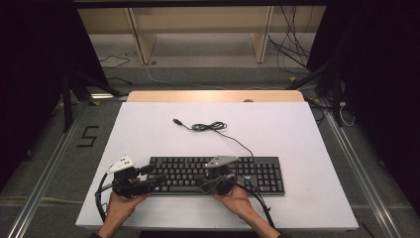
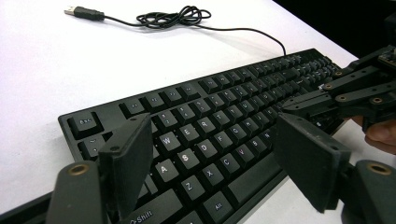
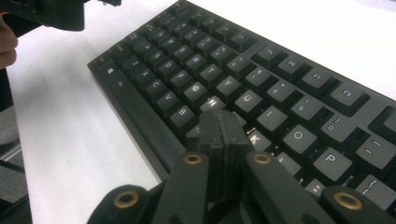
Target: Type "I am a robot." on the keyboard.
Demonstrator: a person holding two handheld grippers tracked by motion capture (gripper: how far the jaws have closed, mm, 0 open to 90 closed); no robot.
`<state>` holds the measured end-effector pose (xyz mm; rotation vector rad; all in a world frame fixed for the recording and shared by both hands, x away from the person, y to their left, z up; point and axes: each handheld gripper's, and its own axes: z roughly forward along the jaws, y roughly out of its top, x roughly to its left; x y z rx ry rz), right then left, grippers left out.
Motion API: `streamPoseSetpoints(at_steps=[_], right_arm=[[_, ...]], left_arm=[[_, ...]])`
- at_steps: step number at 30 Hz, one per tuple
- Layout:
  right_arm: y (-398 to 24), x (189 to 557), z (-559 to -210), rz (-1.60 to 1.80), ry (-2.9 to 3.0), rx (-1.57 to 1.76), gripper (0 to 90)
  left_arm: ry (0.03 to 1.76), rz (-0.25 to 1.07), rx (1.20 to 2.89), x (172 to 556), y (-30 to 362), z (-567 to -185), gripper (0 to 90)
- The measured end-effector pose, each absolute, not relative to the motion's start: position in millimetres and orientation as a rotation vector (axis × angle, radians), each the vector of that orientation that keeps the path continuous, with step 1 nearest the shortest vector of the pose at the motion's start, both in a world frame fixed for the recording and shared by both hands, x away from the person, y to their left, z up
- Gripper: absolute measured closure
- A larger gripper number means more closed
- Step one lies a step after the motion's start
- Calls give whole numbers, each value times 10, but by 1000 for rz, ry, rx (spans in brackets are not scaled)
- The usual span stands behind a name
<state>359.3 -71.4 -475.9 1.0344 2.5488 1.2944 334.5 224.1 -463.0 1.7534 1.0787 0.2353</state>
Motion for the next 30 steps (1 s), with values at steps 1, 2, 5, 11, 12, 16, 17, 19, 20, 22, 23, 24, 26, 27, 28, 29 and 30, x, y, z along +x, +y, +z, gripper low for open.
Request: streamPoseSetpoints(at_steps=[1, 2, 5, 11, 12, 16, 17, 19, 20, 22, 23, 24, 26, 27, 28, 29, 30], right_arm=[[-710, 3596, -4764, 1290, 2552, 1037, 900], [-706, 3599, -4770, 1286, 2550, 1035, 900], [-689, 3605, -4794, 1269, 2561, 1036, 900], [-667, 3604, -4820, 1248, 2573, 1032, 900], [-663, 3604, -4825, 1239, 2575, 1030, 900], [-643, 3583, -4845, 1221, 2579, 1016, 900], [-642, 3582, -4843, 1218, 2579, 1017, 900], [-647, 3585, -4845, 1221, 2579, 1023, 900], [-647, 3586, -4843, 1221, 2579, 1024, 900], [-651, 3587, -4841, 1223, 2582, 1034, 900], [-653, 3588, -4839, 1226, 2582, 1037, 900], [-660, 3591, -4836, 1236, 2580, 1042, 900], [-676, 3595, -4822, 1262, 2575, 1047, 900], [-683, 3596, -4809, 1270, 2563, 1053, 895], [-692, 3596, -4795, 1282, 2557, 1057, 886], [-703, 3600, -4784, 1295, 2550, 1059, 871], [-714, 3601, -4773, 1309, 2547, 1060, 854]], left_arm=[[1078, 236, 1754, 3345, 2241, -4630, 279], [1078, 235, 1753, 3345, 2241, -4630, 278], [1075, 236, 1753, 3345, 2242, -4628, 276], [1072, 239, 1748, 3341, 2243, -4623, 273], [1072, 239, 1748, 3341, 2244, -4623, 273], [1072, 239, 1747, 3338, 2244, -4620, 273], [1073, 238, 1747, 3337, 2244, -4620, 273], [1073, 239, 1748, 3338, 2244, -4621, 273], [1073, 239, 1748, 3338, 2244, -4622, 273], [1073, 240, 1748, 3339, 2243, -4621, 273], [1072, 240, 1748, 3339, 2243, -4621, 273], [1070, 241, 1749, 3339, 2243, -4621, 273], [1070, 242, 1749, 3340, 2245, -4621, 273], [1071, 242, 1749, 3340, 2246, -4621, 272], [1070, 242, 1749, 3341, 2248, -4621, 273], [1072, 241, 1748, 3341, 2249, -4621, 273], [1072, 241, 1748, 3341, 2250, -4621, 272]])
